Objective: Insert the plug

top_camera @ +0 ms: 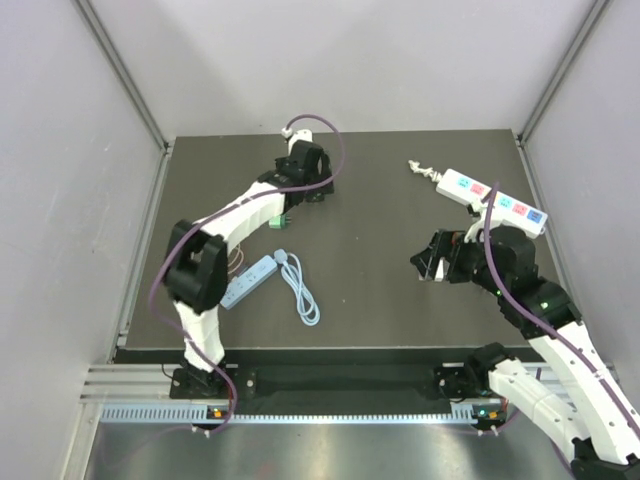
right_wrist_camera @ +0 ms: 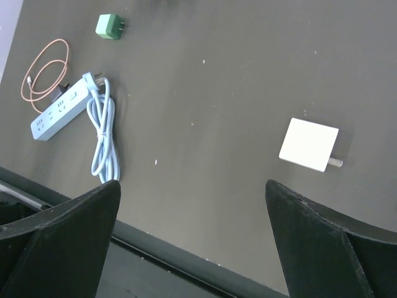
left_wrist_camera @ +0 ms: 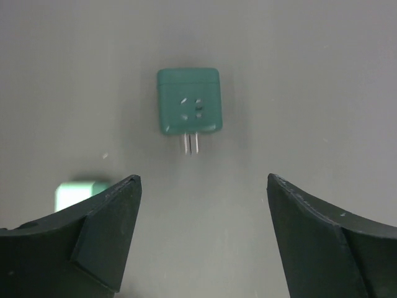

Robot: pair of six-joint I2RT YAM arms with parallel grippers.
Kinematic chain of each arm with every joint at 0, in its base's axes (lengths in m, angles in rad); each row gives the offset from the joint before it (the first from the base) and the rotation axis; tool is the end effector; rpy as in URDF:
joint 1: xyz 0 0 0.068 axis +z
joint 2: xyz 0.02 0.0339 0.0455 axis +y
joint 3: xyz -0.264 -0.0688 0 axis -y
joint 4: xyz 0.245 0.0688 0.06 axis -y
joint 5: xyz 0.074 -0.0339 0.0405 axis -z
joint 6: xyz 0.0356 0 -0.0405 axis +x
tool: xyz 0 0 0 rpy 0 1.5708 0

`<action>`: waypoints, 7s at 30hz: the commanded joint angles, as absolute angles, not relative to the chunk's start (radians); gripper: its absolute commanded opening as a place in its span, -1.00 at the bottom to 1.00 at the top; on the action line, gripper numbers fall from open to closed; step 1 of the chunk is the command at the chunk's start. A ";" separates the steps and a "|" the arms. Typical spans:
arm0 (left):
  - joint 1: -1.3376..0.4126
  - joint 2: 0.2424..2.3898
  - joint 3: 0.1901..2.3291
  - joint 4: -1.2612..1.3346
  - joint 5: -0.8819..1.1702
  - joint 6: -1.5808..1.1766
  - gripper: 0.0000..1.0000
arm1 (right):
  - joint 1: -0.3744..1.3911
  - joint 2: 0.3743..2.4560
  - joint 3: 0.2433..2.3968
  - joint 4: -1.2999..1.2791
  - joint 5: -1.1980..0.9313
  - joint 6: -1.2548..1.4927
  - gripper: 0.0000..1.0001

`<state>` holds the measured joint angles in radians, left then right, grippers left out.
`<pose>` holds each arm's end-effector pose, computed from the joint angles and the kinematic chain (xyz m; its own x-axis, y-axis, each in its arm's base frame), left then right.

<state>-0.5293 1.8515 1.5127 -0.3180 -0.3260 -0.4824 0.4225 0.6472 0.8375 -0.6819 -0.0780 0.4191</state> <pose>0.3765 -0.2070 0.2766 -0.5872 -0.1656 -0.7923 -0.0147 0.9809 -0.1942 0.1221 0.0579 0.3263 -0.5851 0.1818 -0.7903 -0.2554 0.8836 0.3923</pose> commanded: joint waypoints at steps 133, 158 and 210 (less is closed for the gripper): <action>-1.351 1.074 0.917 0.328 -0.672 0.222 -1.00 | 0.391 1.272 1.637 -0.808 -0.807 0.239 0.96; -1.351 1.046 0.891 0.304 -0.595 0.183 -1.00 | 0.515 1.259 1.439 -0.718 -0.949 0.222 0.57; -0.895 0.986 1.124 -0.081 0.383 -0.493 -1.00 | 0.479 0.921 1.243 -0.379 -1.037 -0.205 0.95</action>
